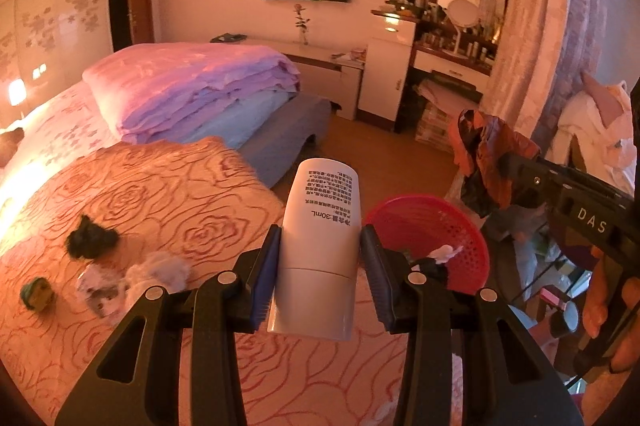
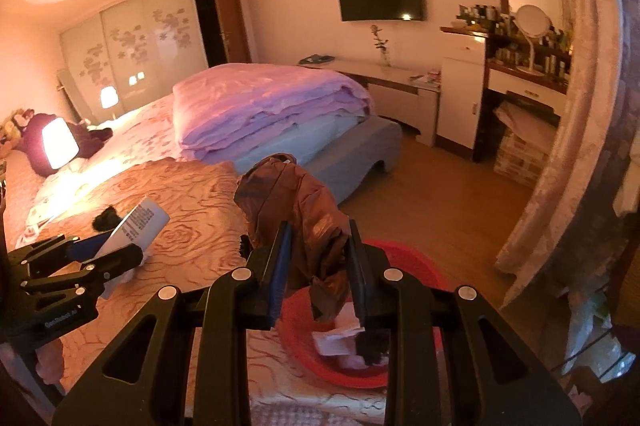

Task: Collect trash
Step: 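Carry the bottle and brown bag over the red basket with both tools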

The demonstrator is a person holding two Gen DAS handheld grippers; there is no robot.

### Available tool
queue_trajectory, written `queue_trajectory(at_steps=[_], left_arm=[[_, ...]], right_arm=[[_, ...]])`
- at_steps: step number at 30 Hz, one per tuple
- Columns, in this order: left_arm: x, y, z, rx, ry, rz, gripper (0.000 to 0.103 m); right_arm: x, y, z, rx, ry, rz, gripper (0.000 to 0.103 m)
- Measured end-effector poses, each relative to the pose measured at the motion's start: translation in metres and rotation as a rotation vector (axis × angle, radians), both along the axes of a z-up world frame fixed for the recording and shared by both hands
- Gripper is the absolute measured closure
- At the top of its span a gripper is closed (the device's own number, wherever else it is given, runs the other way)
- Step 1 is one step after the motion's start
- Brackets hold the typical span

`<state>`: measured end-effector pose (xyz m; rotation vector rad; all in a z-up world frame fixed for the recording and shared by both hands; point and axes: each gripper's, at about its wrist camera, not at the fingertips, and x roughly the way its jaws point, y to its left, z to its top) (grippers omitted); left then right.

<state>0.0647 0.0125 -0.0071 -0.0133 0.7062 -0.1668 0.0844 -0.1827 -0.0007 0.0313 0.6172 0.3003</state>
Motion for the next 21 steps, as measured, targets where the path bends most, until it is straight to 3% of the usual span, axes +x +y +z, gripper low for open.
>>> queue_trajectory(at_steps=[21], left_arm=[[0.048,-0.078,-0.033,0.007,0.091,-0.150,0.064]], right_arm=[[0.028,-0.054,-0.043,0.006,0.118,-0.150,0.075]])
